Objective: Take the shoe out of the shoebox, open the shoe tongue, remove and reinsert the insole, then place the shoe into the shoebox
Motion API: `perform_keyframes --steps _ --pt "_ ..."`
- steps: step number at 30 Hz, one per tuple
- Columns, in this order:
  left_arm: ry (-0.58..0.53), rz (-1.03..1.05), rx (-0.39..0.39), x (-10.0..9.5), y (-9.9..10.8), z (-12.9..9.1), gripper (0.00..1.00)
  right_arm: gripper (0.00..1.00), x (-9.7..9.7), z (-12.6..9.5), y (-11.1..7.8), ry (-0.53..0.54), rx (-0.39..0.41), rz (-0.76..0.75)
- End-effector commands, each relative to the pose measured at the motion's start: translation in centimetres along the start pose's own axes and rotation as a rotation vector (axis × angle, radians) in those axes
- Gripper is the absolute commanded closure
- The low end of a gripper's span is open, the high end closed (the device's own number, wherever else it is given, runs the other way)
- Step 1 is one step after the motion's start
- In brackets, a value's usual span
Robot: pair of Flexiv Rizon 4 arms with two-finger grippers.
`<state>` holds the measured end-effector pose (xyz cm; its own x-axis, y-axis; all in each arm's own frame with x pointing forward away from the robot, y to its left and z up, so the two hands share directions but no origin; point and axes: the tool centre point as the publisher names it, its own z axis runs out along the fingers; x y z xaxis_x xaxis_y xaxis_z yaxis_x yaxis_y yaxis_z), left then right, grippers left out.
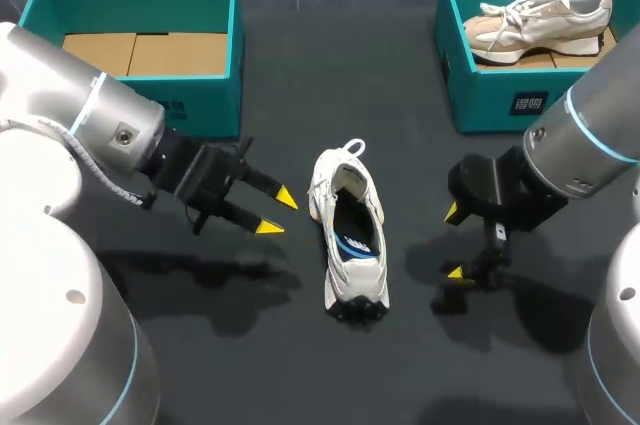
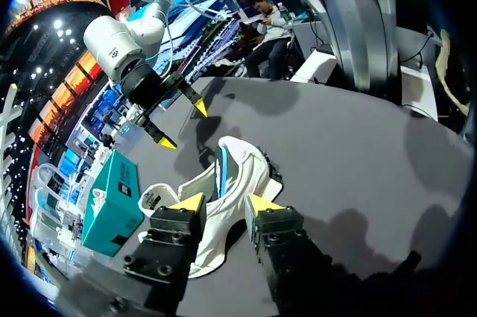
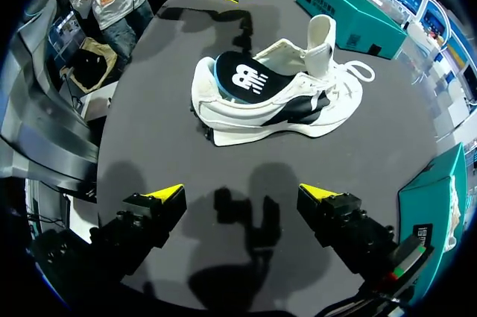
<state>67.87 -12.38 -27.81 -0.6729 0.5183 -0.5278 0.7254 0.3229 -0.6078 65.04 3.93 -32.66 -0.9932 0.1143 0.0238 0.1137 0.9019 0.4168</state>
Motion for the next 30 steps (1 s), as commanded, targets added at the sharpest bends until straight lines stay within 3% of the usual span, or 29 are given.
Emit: perform_keyframes --steps 1,9,12,16,17,18,21,22,30 --pt "0.049 0.005 0.006 -0.1 0.0 -1.6 0.67 0.0 0.7 -0.9 -1.2 -0.015 0.01 0.019" --pt "0.12 0.013 0.024 -0.2 -0.3 -2.2 0.68 0.0 1.3 -2.9 -3.9 -0.03 0.034 0.052" --pt "0.167 0.027 0.023 -0.1 -0.5 -2.7 0.71 0.0 1.4 -2.9 -4.1 -0.024 0.042 0.058" --pt "0.233 0.055 0.014 -0.4 -0.7 -3.8 0.83 0.0 1.4 -2.9 -4.1 -0.024 0.042 0.058" --pt "0.274 0.075 0.007 -0.5 -0.7 -4.1 0.96 0.0 1.4 -2.9 -4.1 -0.024 0.042 0.058" --pt "0.313 0.095 -0.002 -0.4 -0.8 -4.3 1.0 0.0 1.4 -2.9 -4.1 -0.024 0.042 0.058" --pt "0.436 0.174 -0.025 -0.5 -1.2 -5.0 1.0 0.0 1.4 -2.9 -4.1 -0.024 0.042 0.058" --pt "0.386 0.184 0.008 -1.1 -1.5 -4.8 1.0 0.0 1.4 -2.9 -4.1 -0.024 0.042 0.058" --pt "0.386 0.184 0.008 -1.1 -1.5 -4.8 1.0 0.0 1.4 -2.9 -4.1 -0.024 0.042 0.058"
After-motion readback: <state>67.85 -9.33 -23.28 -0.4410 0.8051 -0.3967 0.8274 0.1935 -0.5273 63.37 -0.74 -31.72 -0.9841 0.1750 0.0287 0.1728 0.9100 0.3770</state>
